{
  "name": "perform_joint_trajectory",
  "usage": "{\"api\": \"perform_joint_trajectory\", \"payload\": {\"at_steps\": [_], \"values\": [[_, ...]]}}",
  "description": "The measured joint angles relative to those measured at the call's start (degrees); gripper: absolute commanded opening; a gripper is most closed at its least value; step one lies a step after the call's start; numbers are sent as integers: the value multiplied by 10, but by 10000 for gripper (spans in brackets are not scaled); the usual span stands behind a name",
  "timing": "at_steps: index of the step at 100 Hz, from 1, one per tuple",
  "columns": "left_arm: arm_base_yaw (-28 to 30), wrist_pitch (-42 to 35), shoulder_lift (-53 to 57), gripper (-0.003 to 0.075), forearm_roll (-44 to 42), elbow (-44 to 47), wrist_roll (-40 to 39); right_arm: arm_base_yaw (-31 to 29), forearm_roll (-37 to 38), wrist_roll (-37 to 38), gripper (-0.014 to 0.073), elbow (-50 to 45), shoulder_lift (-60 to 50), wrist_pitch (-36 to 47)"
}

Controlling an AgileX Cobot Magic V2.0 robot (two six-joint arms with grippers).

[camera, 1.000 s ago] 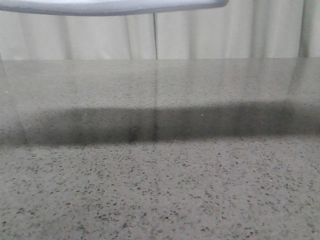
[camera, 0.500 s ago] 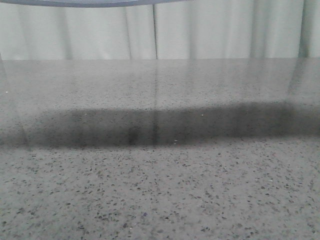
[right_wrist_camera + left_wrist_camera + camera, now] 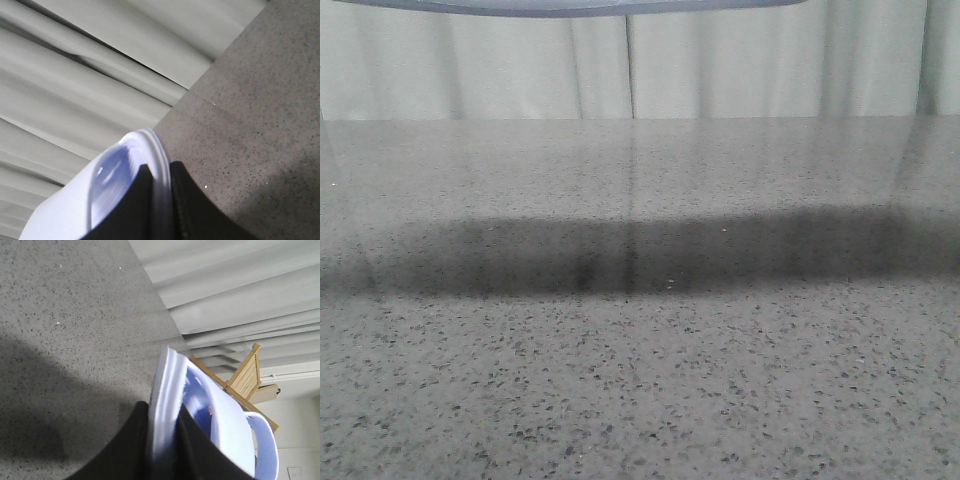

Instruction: Insert blue slippers together front up

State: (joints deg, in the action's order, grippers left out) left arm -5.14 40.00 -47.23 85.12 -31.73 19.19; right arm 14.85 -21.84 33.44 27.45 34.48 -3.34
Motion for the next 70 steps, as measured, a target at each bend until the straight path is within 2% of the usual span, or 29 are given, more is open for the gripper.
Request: {"api": "perform_joint_trajectory", "payload": {"at_steps": [17,36,53,70], "values": [[-1,-5,0,16,1,0,10,7,0,0,-107,0,27,1],[-1,-6,0,16,2,0,14,53,0,0,-107,0,58,33],[-1,-7,0,16,2,0,14,104,0,0,-107,1,91,95],[-1,-11,0,16,15,0,14,127,-5,3,-107,2,119,140]]}}
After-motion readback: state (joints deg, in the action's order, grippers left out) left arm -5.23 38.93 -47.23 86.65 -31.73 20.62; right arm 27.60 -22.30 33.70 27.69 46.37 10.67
